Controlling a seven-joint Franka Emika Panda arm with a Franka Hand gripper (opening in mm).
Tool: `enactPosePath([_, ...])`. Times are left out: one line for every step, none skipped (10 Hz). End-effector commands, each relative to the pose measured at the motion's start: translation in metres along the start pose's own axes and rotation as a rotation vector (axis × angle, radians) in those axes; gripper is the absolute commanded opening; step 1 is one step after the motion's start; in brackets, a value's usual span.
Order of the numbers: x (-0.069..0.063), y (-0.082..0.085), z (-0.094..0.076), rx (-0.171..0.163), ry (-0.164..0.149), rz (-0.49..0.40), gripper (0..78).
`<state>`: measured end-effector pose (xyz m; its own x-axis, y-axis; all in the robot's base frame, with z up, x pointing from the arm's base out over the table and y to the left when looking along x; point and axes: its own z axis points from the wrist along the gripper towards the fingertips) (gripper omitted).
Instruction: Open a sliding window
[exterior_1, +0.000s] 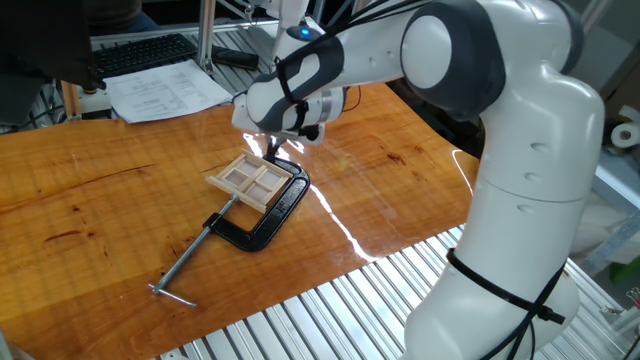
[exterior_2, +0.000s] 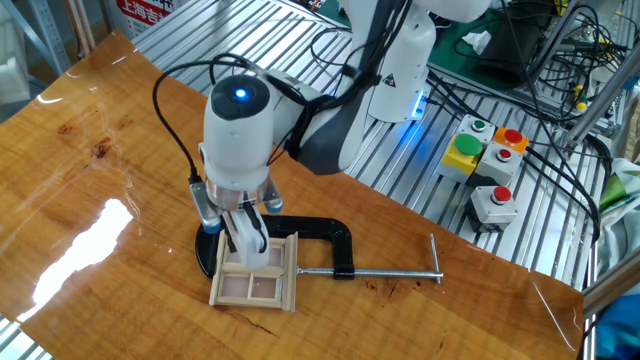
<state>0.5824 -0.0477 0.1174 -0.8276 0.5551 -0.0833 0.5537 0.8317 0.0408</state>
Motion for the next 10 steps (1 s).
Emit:
enactPosePath([-0.001, 0.0, 0.006, -0.006, -0.013, 0.011, 0.0])
enactPosePath([-0.001, 0.0, 0.009, -0.007, -0.014, 0.013, 0.0])
enactPosePath([-0.001, -0.001, 0.012, -0.01, -0.018, 0.013, 0.0])
enactPosePath([0.0, -0.001, 0.015, -0.011, -0.022, 0.012, 0.0])
enactPosePath([0.0, -0.001, 0.016, -0.012, -0.021, 0.013, 0.0])
enactPosePath([0.0, -0.002, 0.019, -0.016, -0.021, 0.019, 0.0])
enactPosePath([0.0, -0.002, 0.02, -0.016, -0.022, 0.02, 0.0])
enactPosePath([0.0, -0.002, 0.021, -0.018, -0.033, 0.021, 0.0])
enactPosePath([0.0, -0.002, 0.021, -0.019, -0.035, 0.032, 0.0])
enactPosePath([0.001, -0.001, 0.021, -0.018, -0.038, 0.034, 0.0])
